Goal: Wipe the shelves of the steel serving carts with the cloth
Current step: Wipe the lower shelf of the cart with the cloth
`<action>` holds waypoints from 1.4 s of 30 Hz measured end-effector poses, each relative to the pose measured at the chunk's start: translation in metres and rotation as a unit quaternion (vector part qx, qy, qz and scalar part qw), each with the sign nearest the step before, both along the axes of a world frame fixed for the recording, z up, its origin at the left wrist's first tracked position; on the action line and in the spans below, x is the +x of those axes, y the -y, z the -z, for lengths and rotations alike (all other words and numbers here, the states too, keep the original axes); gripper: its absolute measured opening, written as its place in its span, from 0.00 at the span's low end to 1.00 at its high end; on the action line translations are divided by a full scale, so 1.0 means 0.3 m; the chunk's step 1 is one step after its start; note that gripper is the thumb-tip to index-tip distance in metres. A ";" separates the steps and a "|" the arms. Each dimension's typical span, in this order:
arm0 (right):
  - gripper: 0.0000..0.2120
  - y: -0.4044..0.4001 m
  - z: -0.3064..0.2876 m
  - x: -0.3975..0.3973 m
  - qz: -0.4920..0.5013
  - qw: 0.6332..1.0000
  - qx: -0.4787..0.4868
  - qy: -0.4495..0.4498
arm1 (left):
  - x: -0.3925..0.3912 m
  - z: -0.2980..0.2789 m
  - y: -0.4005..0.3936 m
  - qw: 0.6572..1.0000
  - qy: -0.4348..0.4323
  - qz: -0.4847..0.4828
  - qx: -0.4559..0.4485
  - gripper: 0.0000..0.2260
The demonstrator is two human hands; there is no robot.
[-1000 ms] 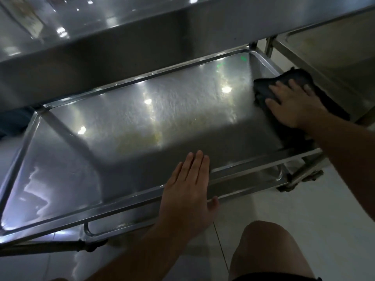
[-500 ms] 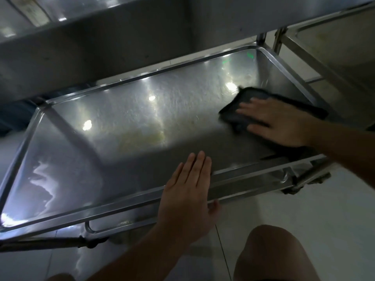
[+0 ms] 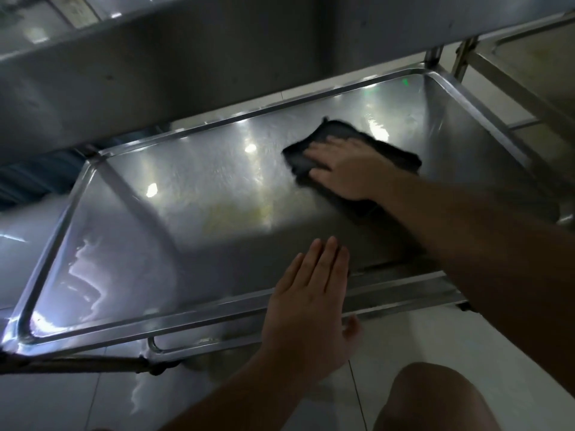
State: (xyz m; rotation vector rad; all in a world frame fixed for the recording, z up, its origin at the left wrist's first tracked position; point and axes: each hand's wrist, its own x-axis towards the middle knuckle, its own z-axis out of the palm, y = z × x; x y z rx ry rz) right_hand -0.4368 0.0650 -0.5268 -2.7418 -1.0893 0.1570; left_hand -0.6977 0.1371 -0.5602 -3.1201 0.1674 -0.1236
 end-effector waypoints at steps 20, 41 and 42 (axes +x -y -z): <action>0.29 -0.250 0.023 -0.119 0.017 0.999 -0.029 -0.036 | 0.002 -0.027 -0.009 0.997 -0.054 0.015 -0.049 0.46; 0.33 -0.405 0.023 -0.188 0.197 0.978 -0.003 -0.063 | -0.311 -0.108 -0.949 0.960 -0.015 -0.258 -0.105 0.30; 0.32 -0.467 0.015 -0.231 0.170 0.984 -0.003 -0.061 | -0.313 -0.093 -0.957 0.959 -0.014 -0.261 -0.107 0.29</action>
